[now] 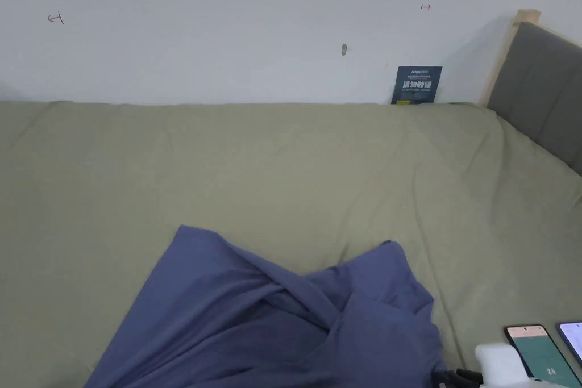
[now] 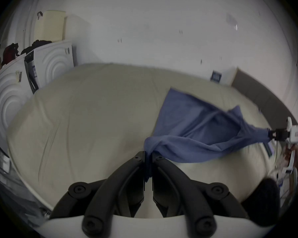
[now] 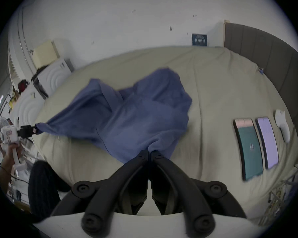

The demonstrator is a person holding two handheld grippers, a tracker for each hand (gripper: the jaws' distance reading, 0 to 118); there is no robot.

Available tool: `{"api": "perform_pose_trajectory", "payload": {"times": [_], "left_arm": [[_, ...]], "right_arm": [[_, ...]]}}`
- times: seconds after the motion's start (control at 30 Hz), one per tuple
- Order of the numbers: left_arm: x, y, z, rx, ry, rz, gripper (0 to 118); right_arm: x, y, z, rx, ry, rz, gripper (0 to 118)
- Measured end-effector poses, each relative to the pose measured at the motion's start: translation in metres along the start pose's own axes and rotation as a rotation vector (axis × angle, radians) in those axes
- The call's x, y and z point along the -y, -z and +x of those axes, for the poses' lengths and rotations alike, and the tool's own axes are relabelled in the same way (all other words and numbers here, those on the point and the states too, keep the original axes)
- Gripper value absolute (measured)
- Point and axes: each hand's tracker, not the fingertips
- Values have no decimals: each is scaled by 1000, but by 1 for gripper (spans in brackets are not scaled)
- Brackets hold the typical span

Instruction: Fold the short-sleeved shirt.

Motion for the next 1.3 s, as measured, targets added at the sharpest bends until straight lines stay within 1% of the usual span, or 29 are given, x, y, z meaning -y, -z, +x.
{"api": "perform_pose_trajectory", "payload": {"times": [0.03,0.1,0.13,0.17,0.2,0.23,0.27,0.3,0.37,0.4,0.5,0.53,0.57,0.6,0.63,0.67,0.7,0.73,0.77,0.8,0.83,0.87,0.9,0.93,1.0,1.13,1.17,1.27,1.3], "left_arm": [[7,-1,-1,6,-5,8,7],[14,-1,-2,28,-15,12,12],[10,-7,5,38,-15,22,12],[8,-8,7,27,-10,24,36],[7,-10,8,11,0,16,79],[8,-14,8,5,19,13,118],[14,-21,8,32,-6,77,115],[9,-25,7,14,66,124,116],[13,-31,2,-12,75,121,118],[29,-45,10,-17,74,136,118],[43,-52,9,-17,30,146,118],[32,-60,20,-10,14,141,116],[32,-64,22,-6,2,146,107],[32,-67,22,1,-15,144,75],[32,-68,22,-28,7,120,0],[31,-67,23,-62,0,115,0],[39,-54,-5,-86,15,170,0],[38,-52,-15,-42,0,132,0],[37,-50,-22,-26,-20,83,0],[38,-51,1,-28,-23,98,0],[38,-51,6,-30,-14,103,0],[37,-50,10,-33,4,98,0],[36,-48,15,6,-20,94,0],[35,-47,18,5,-9,95,0],[20,-32,12,47,3,98,0],[-51,-3,34,111,104,131,0],[-77,10,40,98,147,124,0],[-156,58,59,103,189,69,0],[-180,76,65,110,179,50,0]], "right_arm": [[4,-3,-3,17,-9,0,8],[11,-3,-2,24,-10,-9,19],[14,-5,0,28,0,-8,19],[16,-10,1,42,16,13,52],[19,-18,1,44,36,42,92],[22,-28,0,33,50,83,118],[26,-45,-4,24,48,155,117],[33,-48,-1,19,42,166,117],[46,-63,-10,37,28,146,117],[53,-68,-14,52,17,138,117],[60,-74,-28,91,12,147,116],[64,-77,-30,87,23,149,108],[65,-79,-32,47,41,170,81],[67,-80,-36,65,62,191,36],[68,-79,-38,104,68,189,0],[70,-80,-40,141,78,203,0],[71,-80,-36,102,97,206,0],[70,-79,-33,56,122,204,0],[69,-79,-35,80,115,198,0],[70,-79,-37,100,107,203,0],[71,-76,-37,94,92,201,0],[70,-75,-37,89,93,203,0],[70,-74,-36,88,91,200,0],[69,-74,-36,91,92,201,0],[71,-74,-34,100,113,205,0],[68,-71,-32,95,125,201,0],[66,-69,-32,95,128,198,0],[62,-65,-33,95,140,191,0],[61,-63,-33,97,145,189,0]]}}
